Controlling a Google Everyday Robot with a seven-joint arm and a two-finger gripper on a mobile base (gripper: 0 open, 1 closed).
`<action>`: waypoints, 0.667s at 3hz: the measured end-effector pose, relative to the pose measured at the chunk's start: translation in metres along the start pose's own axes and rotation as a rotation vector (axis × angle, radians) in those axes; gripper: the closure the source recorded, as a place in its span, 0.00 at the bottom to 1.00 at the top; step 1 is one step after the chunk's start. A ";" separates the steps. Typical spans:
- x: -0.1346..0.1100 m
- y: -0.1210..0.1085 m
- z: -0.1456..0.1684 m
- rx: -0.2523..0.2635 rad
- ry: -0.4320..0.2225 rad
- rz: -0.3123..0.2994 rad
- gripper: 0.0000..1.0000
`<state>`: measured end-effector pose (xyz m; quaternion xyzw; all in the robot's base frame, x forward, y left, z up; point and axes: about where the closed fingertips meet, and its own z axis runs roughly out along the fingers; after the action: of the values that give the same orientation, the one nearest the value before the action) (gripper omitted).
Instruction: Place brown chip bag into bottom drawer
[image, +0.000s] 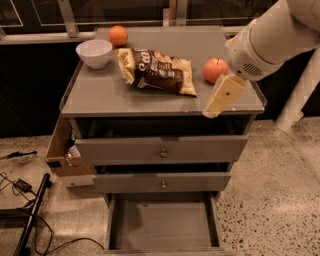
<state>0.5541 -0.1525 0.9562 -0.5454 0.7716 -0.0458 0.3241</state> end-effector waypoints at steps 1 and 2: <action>-0.040 -0.030 0.034 0.033 -0.074 0.001 0.00; -0.086 -0.049 0.072 0.020 -0.160 -0.011 0.00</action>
Offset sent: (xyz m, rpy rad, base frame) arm 0.1540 0.1259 0.0002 0.2051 -0.1129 0.1286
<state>0.6505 -0.0772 0.9592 -0.5485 0.7396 -0.0115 0.3899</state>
